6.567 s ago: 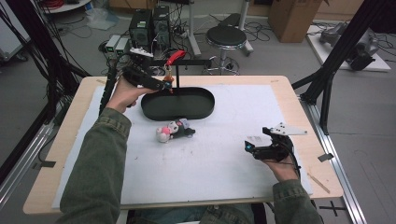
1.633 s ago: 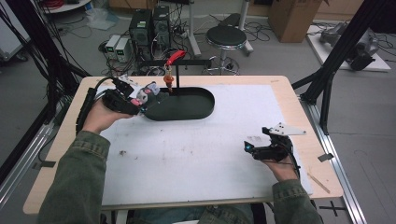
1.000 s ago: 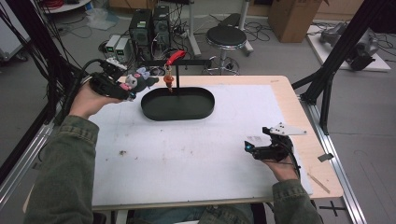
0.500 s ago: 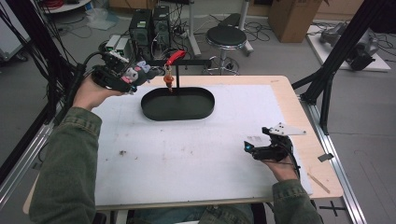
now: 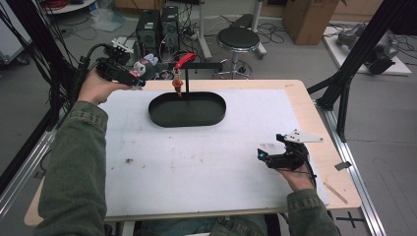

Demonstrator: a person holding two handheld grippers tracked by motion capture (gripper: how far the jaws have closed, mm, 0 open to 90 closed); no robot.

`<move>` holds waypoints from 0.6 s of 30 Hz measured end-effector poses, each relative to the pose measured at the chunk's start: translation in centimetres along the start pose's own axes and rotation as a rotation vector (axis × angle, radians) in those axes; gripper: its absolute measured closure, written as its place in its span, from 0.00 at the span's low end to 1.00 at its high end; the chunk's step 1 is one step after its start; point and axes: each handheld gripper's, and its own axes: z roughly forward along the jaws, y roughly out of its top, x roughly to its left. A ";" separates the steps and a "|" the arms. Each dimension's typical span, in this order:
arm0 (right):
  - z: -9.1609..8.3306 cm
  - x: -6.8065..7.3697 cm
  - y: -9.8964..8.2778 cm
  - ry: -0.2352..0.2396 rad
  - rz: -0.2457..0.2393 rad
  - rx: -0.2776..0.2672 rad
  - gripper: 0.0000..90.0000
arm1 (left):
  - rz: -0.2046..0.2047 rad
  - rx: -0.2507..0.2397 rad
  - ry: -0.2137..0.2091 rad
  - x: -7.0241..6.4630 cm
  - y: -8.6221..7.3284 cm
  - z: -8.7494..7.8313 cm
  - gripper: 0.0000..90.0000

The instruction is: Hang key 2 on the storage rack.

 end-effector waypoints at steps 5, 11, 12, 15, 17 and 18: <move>0.1 0.0 0.0 -0.001 -0.009 -0.001 0.01 | -0.008 -0.004 0.002 0.1 0.5 0.5 0.56; 0.1 0.2 0.0 0.003 -0.015 0.007 0.01 | -0.039 -0.008 -0.004 0.3 1.0 1.0 0.56; 0.1 0.2 0.0 0.001 -0.013 0.010 0.01 | -0.039 -0.005 -0.010 0.3 1.0 1.0 0.56; 0.0 0.3 0.0 0.000 -0.011 0.012 0.01 | -0.030 0.019 0.002 0.2 0.8 1.1 0.56; 0.0 0.2 -0.1 -0.002 -0.017 0.006 0.01 | -0.029 0.027 0.013 0.2 0.7 0.8 0.56; 0.0 0.2 -0.1 -0.003 -0.011 0.009 0.01 | -0.031 0.025 0.017 0.1 0.6 0.8 0.56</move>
